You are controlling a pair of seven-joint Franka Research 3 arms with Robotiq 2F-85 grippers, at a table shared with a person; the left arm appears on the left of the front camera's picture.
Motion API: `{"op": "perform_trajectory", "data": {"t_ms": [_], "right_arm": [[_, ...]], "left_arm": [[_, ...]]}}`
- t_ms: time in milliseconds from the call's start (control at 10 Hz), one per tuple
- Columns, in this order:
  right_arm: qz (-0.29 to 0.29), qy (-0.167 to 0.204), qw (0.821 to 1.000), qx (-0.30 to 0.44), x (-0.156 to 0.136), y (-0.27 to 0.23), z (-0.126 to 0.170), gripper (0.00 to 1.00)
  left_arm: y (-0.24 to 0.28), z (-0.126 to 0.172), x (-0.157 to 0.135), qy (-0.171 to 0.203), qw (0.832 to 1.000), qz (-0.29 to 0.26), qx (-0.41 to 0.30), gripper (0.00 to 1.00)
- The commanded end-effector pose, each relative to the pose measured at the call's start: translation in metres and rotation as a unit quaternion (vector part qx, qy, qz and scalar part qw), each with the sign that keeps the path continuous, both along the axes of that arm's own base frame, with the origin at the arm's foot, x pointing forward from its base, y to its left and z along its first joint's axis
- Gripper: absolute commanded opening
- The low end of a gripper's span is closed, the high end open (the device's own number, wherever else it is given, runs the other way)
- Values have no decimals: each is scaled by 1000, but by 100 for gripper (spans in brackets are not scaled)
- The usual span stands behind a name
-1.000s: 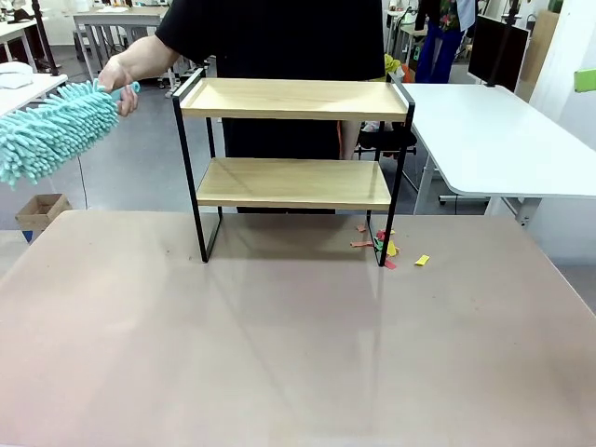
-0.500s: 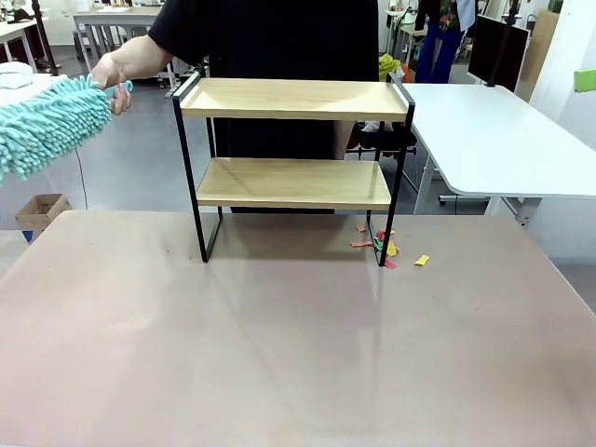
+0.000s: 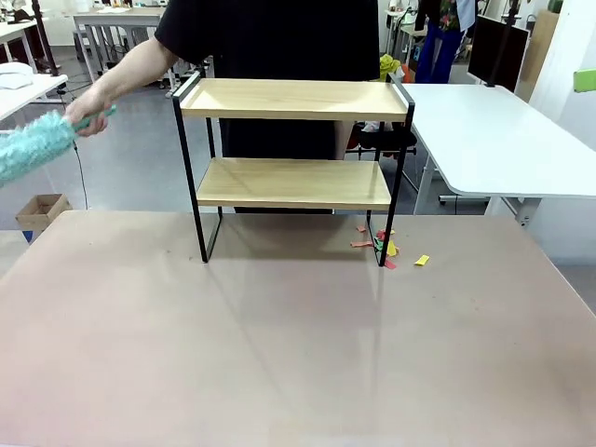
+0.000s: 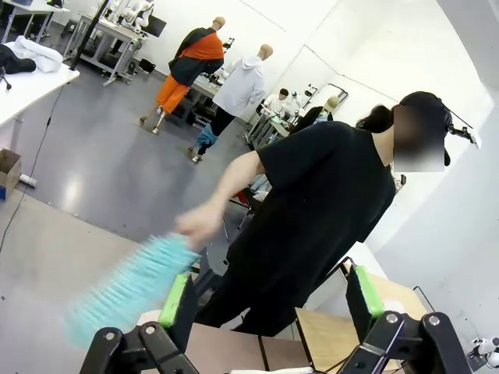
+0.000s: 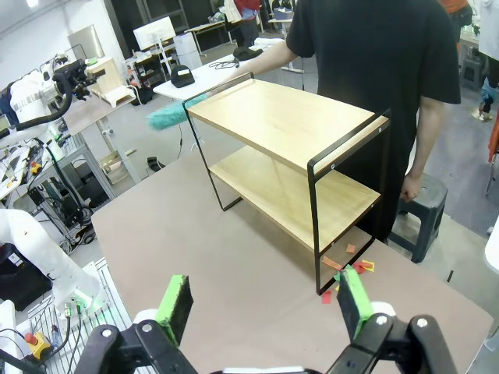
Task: Clean the shelf.
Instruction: Hand the Duster back to the human.
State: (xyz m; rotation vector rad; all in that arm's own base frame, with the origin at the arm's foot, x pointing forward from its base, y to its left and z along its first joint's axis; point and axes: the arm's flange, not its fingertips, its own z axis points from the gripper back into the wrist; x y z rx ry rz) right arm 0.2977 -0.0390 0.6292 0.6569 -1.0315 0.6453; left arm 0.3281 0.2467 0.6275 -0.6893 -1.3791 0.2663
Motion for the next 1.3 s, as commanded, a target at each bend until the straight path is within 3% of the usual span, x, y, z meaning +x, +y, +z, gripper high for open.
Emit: {"op": "perform_trajectory", "data": {"t_ms": [0,1200], "right_arm": [[5,-3,1000,-5,0,-1,2,100],[5,-3,1000,-5,0,-1,2,100]], "left_arm": [[-2,-3,-2,-1,1000,3,2,100],[-2,-3,-2,-1,1000,3,2,100]]}}
